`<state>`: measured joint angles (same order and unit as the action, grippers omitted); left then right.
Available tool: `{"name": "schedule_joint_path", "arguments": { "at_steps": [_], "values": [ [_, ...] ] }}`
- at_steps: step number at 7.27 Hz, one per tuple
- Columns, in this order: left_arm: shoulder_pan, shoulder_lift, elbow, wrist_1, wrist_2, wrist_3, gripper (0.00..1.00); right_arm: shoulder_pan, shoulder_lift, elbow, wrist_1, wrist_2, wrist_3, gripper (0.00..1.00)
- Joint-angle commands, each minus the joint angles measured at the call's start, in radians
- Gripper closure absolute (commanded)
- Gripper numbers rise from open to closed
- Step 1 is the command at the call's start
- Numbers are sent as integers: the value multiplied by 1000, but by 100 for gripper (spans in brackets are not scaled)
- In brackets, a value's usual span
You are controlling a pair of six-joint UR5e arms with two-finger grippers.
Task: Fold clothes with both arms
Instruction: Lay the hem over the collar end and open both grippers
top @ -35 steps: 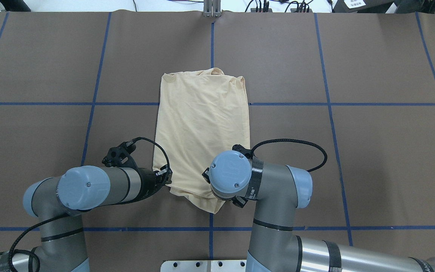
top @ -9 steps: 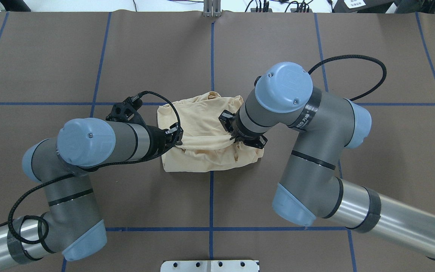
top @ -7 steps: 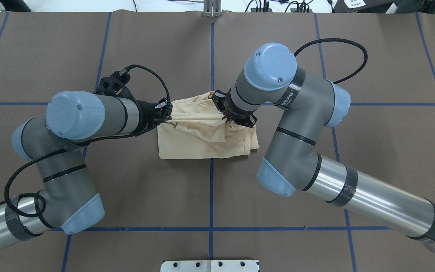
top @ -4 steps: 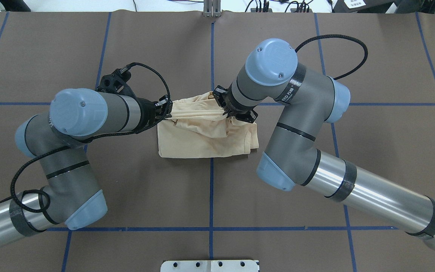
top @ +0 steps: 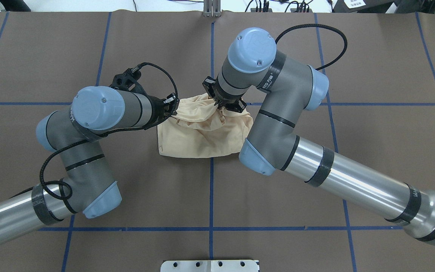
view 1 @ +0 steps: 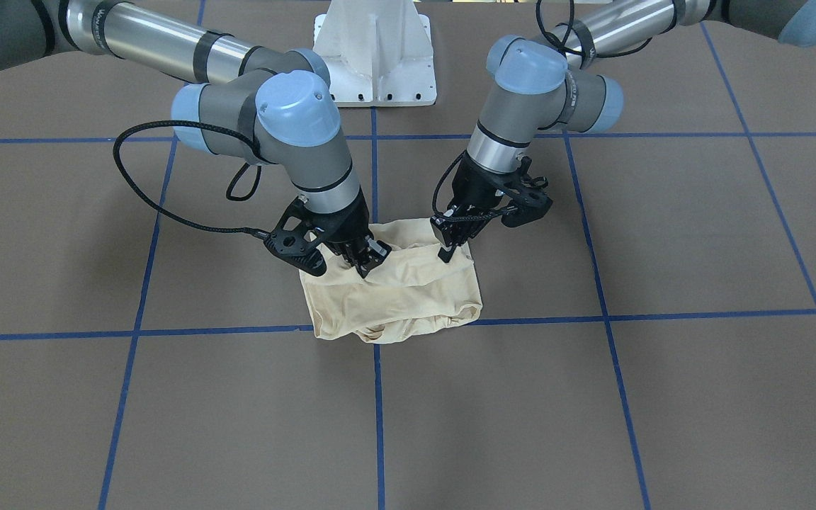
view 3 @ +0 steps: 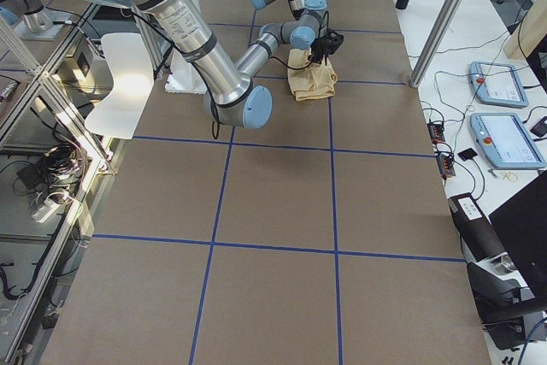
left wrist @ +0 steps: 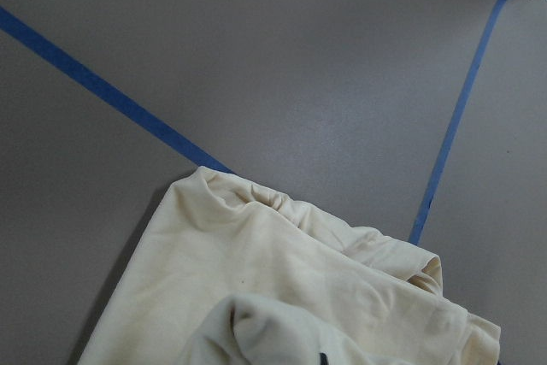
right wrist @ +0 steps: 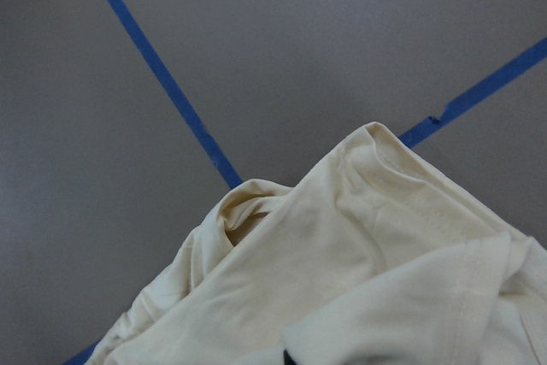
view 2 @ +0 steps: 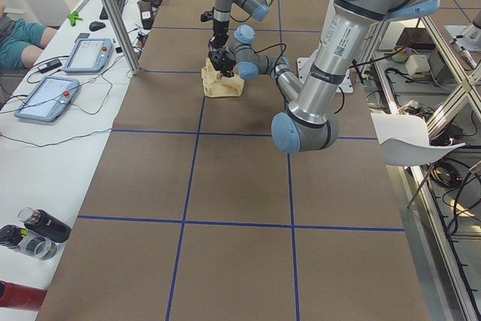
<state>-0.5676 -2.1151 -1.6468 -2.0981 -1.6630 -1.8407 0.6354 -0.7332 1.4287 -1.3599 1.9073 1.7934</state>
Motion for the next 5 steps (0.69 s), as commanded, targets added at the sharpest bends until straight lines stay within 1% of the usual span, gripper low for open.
{"name": "schedule_joint_path", "arguments": {
  "at_steps": [1, 3, 4, 5],
  "values": [
    [0, 0, 24, -7, 0, 0, 100, 13, 2, -30, 1, -2, 0, 100],
    [0, -2, 35, -20, 0, -2, 100, 20, 5, -39, 2, -2, 0, 100],
    [2, -8, 38, -22, 0, -8, 100, 18, 5, -42, 33, -2, 0, 100],
    [2, -14, 39, -20, 0, -14, 100, 18, 6, -75, 89, -2, 4, 90]
  ]
}}
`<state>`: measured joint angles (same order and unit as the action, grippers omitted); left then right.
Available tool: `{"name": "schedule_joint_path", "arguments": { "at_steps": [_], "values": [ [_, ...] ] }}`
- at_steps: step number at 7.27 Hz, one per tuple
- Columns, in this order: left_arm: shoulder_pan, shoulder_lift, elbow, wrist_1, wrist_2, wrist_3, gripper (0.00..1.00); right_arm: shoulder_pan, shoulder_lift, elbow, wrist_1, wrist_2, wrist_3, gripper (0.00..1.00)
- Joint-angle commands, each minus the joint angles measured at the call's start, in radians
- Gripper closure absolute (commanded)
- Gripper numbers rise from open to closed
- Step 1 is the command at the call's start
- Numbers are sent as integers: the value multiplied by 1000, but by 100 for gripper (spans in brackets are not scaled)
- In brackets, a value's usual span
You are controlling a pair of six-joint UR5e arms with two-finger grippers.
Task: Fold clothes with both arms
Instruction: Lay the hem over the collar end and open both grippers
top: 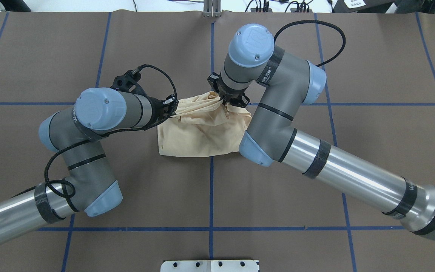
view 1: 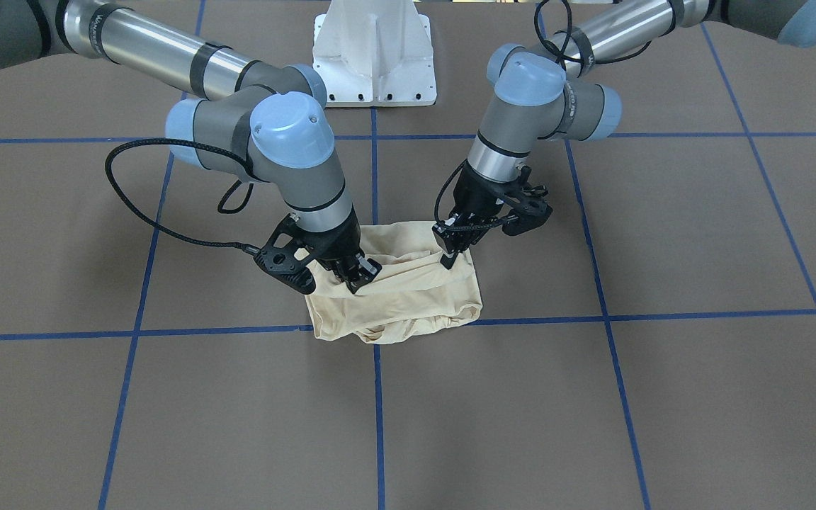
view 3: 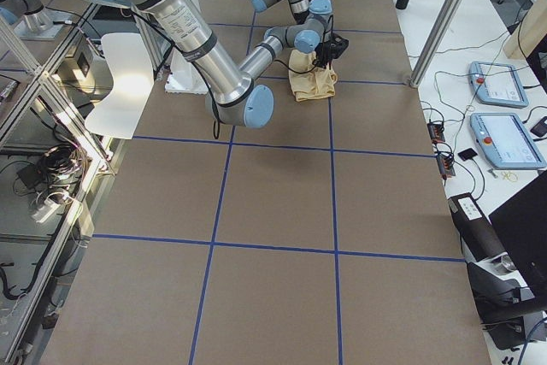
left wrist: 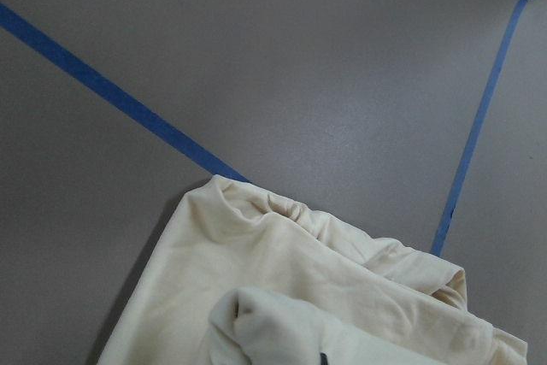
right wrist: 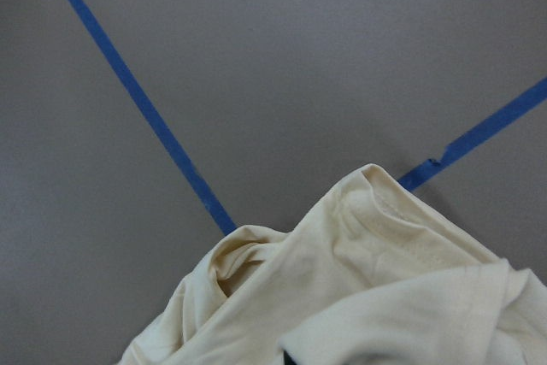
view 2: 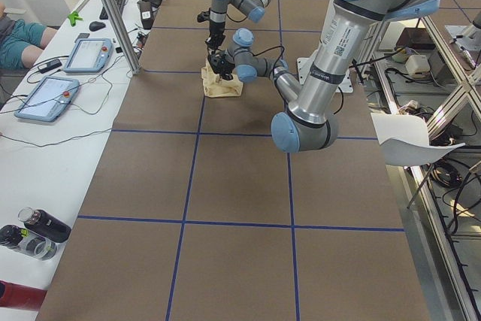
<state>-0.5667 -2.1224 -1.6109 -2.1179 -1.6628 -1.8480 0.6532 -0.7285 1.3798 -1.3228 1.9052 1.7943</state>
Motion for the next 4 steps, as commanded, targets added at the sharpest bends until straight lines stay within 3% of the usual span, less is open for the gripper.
{"name": "schedule_joint_path", "arguments": {
  "at_steps": [1, 2, 3, 4],
  "values": [
    [-1, -7, 2, 0, 0, -10, 100, 0, 4, -41, 78, 0, 5, 80],
    [-1, -7, 2, 0, 0, -10, 87, 2, 3, -42, 79, -2, 5, 37],
    [-1, -7, 2, 0, 0, -2, 52, 2, 3, -42, 79, -2, 5, 1],
    [-1, -5, 2, 1, 0, 7, 21, 25, 1, -42, 79, 9, 4, 0]
  ]
}}
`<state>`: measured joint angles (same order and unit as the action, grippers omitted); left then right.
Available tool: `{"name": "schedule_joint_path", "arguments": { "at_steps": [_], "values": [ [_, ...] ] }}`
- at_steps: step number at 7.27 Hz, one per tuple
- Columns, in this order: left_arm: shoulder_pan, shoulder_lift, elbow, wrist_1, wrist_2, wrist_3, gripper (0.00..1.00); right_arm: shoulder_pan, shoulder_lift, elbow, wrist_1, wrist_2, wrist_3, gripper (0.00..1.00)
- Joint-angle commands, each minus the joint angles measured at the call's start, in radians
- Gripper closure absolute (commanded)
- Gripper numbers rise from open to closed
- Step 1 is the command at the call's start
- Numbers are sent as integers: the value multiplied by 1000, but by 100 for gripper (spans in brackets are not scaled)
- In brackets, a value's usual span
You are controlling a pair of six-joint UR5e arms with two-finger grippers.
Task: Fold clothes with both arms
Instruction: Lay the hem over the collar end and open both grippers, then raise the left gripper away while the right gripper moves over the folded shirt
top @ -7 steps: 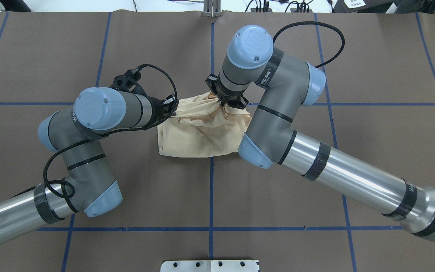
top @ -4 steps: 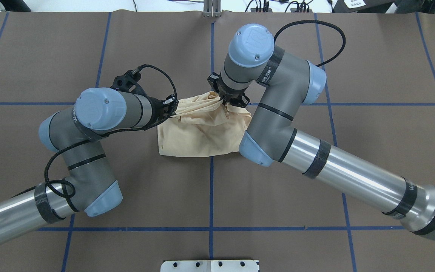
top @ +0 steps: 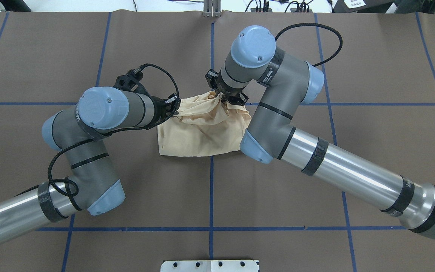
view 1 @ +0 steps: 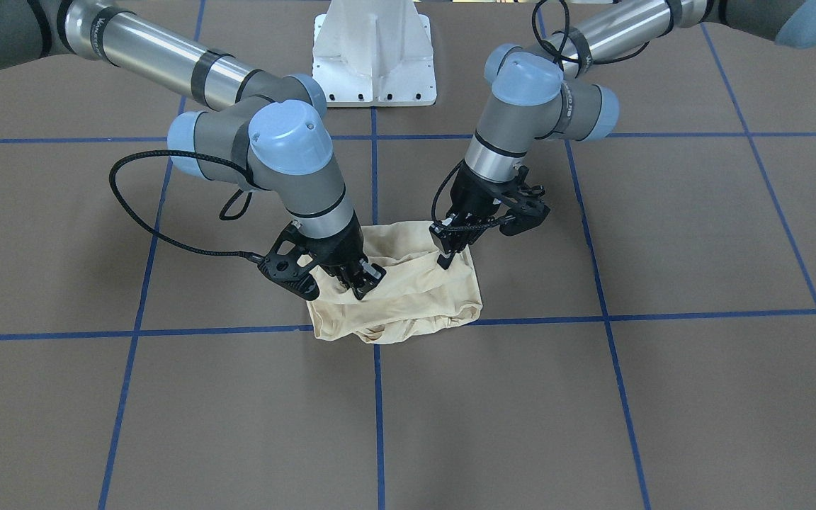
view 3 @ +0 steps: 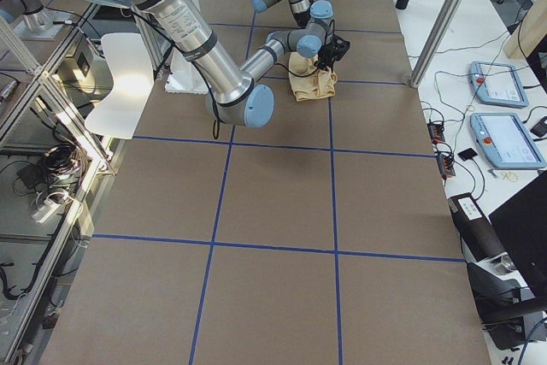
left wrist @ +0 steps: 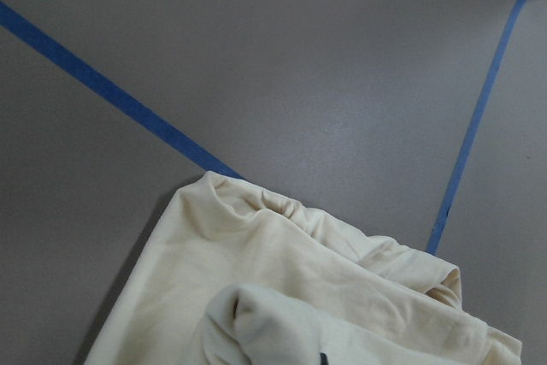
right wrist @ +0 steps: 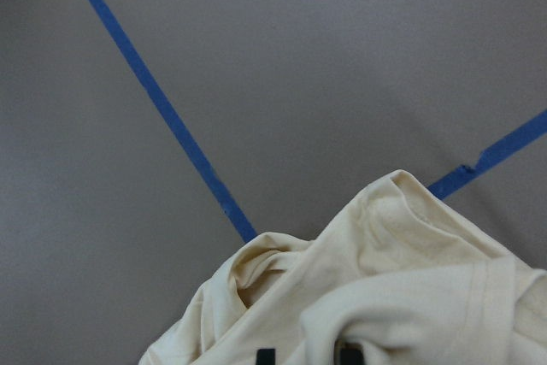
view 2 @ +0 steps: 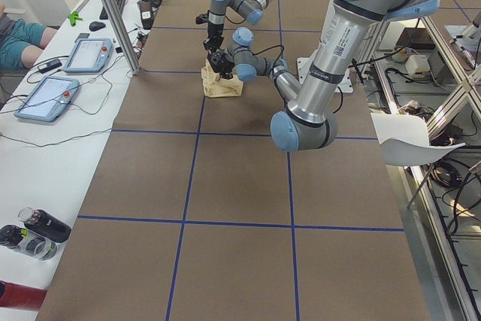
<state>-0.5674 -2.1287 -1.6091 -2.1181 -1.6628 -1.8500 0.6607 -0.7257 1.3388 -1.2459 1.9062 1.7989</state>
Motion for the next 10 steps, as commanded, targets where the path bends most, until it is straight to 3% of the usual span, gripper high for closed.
{"name": "schedule_joint_path", "arguments": {
  "at_steps": [1, 4, 6, 8, 10],
  "values": [
    [-21, 1, 0, 3, -5, 12, 1, 54, -1, -1, 0, 63, -22, 0],
    [-84, 15, -27, 17, -66, 57, 1, 51, 3, 25, -4, 79, -39, 0],
    [-109, 64, -75, 27, -78, 121, 1, -21, -3, 92, -36, 56, -70, 0],
    [-153, 125, -126, 47, -115, 196, 1, -151, 3, 179, -232, -133, -214, 0],
    [-167, 183, -149, 41, -124, 236, 1, -191, 2, 166, -280, -197, -394, 5]
  ]
}}
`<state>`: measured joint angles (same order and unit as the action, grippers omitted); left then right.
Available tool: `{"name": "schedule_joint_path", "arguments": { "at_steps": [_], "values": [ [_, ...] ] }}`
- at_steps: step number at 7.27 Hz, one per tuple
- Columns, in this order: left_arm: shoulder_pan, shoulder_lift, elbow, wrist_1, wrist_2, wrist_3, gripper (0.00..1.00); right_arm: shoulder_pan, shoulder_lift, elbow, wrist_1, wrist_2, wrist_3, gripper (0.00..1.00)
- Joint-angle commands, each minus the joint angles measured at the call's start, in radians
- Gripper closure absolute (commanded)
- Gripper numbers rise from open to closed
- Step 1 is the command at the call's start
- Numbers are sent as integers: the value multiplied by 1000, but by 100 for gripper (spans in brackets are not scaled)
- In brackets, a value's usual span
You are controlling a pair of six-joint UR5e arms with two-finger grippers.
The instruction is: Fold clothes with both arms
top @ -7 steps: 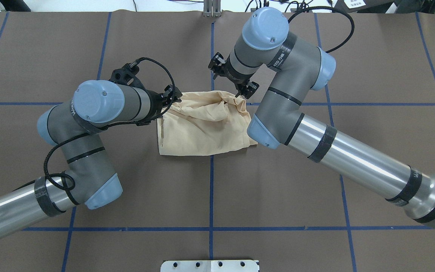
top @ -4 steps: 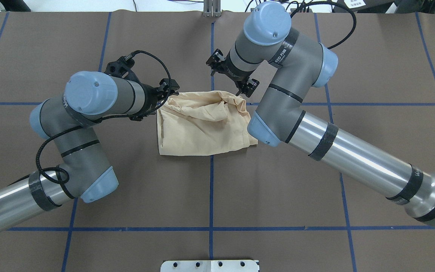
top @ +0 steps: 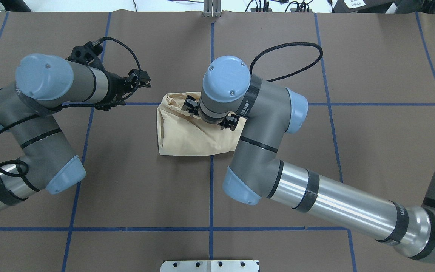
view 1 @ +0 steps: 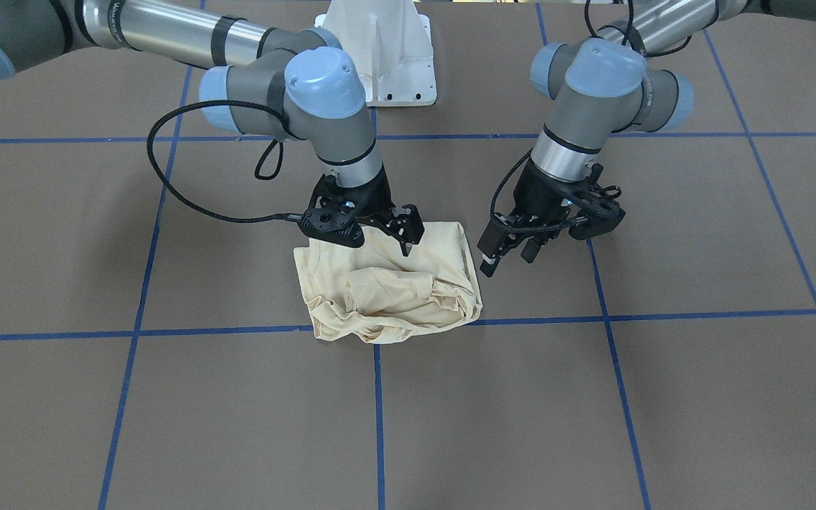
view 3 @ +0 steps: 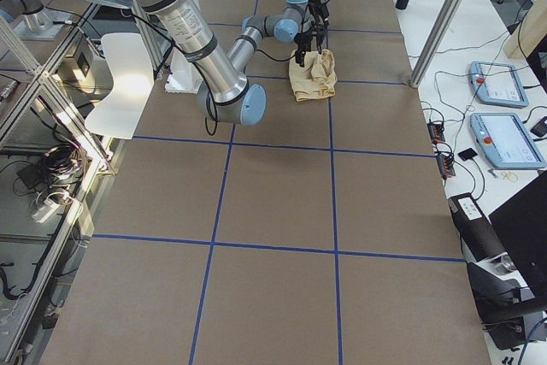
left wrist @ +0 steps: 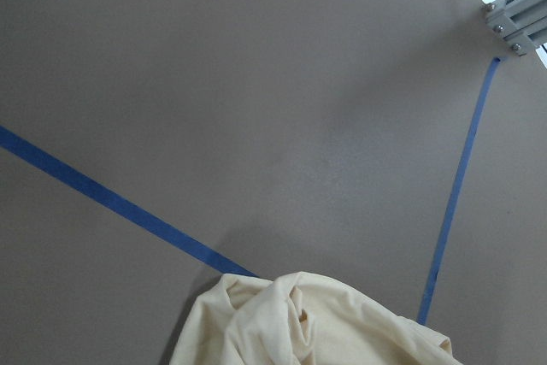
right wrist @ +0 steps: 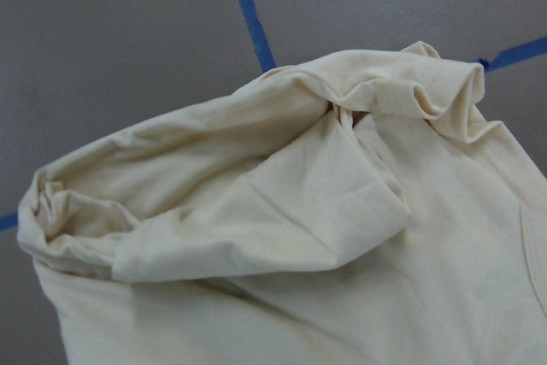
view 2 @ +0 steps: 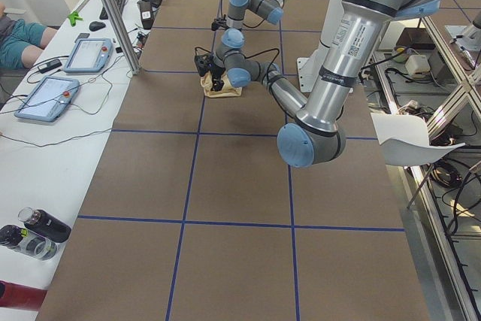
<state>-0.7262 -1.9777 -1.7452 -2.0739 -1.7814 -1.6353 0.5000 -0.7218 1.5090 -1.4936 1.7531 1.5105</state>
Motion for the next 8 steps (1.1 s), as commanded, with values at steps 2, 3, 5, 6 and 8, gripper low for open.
{"name": "schedule_joint_path", "arguments": {
  "at_steps": [2, 3, 5, 6, 8],
  "values": [
    [-15, 33, -17, -2, -9, 22, 1, -37, 5, -50, -27, -67, -243, 9],
    [-21, 33, -17, -2, -10, 22, 1, -35, 5, -62, -24, -67, -272, 9],
    [-27, 33, -17, -2, -10, 22, 1, -34, 54, -160, 25, -90, -276, 9],
    [-30, 34, -17, -2, -10, 23, 1, -32, 76, -232, 103, -93, -274, 9],
    [-30, 36, -16, 0, -9, 23, 1, -12, 93, -271, 133, -98, -274, 9]
  ]
}}
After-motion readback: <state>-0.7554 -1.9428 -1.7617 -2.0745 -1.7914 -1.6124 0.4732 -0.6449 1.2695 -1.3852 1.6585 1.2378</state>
